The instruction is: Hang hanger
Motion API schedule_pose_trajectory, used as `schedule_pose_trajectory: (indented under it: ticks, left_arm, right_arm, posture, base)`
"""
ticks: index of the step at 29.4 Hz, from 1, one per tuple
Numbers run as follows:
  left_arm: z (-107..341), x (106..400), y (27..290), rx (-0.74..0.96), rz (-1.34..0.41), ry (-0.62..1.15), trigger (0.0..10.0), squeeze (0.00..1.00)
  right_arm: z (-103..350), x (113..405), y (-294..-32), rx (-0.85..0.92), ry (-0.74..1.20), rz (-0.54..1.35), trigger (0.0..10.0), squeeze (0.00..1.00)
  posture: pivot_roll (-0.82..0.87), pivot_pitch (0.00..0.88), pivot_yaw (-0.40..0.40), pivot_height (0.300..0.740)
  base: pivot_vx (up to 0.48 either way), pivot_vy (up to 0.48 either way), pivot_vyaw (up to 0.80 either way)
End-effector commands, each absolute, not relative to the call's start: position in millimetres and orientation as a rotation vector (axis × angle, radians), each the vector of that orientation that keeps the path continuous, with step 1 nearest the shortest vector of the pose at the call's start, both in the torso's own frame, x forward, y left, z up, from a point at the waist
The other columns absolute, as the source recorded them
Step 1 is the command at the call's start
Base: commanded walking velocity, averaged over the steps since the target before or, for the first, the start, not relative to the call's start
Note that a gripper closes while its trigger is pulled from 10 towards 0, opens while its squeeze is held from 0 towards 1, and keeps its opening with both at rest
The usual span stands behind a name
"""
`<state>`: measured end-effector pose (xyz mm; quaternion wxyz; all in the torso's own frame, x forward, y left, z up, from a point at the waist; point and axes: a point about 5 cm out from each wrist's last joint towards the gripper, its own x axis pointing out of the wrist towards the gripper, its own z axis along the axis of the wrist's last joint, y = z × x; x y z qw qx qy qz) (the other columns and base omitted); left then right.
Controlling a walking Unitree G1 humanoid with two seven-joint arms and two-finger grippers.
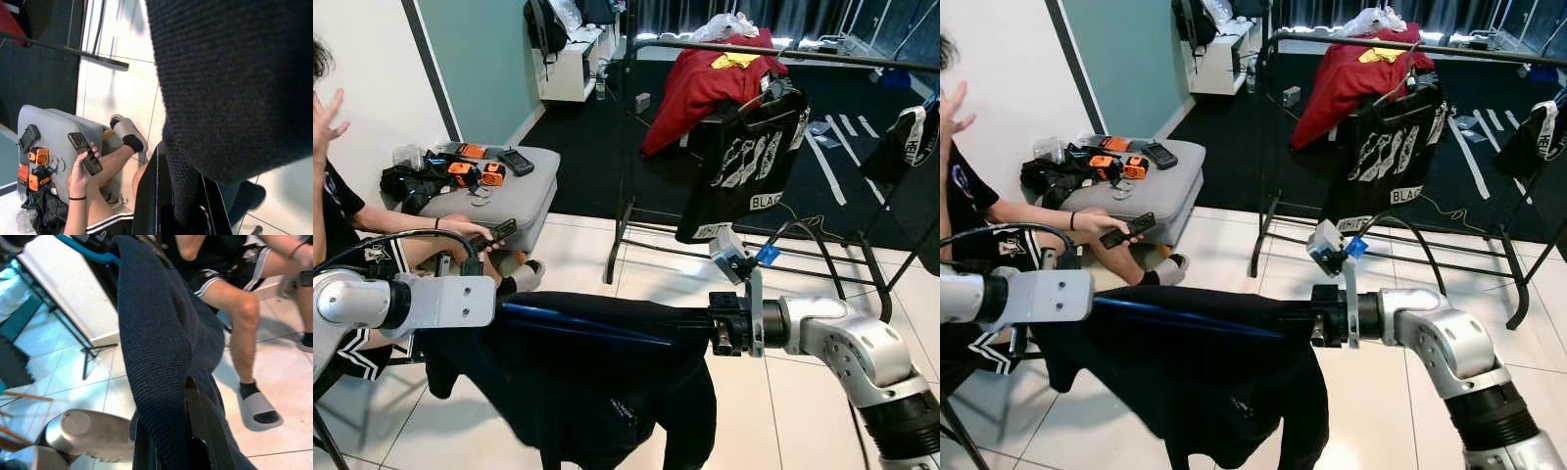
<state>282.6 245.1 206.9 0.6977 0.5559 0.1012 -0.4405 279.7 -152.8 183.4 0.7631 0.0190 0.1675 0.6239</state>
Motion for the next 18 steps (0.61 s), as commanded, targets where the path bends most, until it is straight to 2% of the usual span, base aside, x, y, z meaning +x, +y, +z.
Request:
schedule_pose_trajectory:
  ticks: [1,11,12,15,18]
  left_arm:
    - [214,283,250,1.278,-0.984,0.242,10.0,0.00]
    - [198,295,210,1.297,-1.092,0.169,10.0,0.00]
    - [192,294,198,1.266,-1.117,0.156,10.0,0.00]
    - [188,293,190,1.223,-1.134,0.159,10.0,0.00]
    - [181,294,191,1.223,-1.109,0.192,10.0,0.00]
  right_arm:
    - [184,277,-150,0.038,0.374,1.395,0.0,0.00]
    - [188,281,-127,0.058,0.355,1.450,0.0,0.00]
    - [184,287,-126,0.037,0.367,1.411,0.0,0.00]
    - [180,293,-127,0.012,0.376,1.356,0.0,0.00]
    - [177,299,-130,0.009,0.386,1.300,0.0,0.00]
  posture:
    - [-0.07,0.059,0.014,0.740]
    - [-0.08,0.047,0.014,0.740]
    - [-0.08,0.046,0.014,0.740]
    - [-0.08,0.042,0.016,0.740]
    - [-0.08,0.042,0.014,0.740]
  base:
    - [0.000,0.000,0.00]
    - [0.000,0.000,0.00]
    - [0.000,0.000,0.00]
    - [0.000,0.000,0.00]
    - [0.000,0.000,0.00]
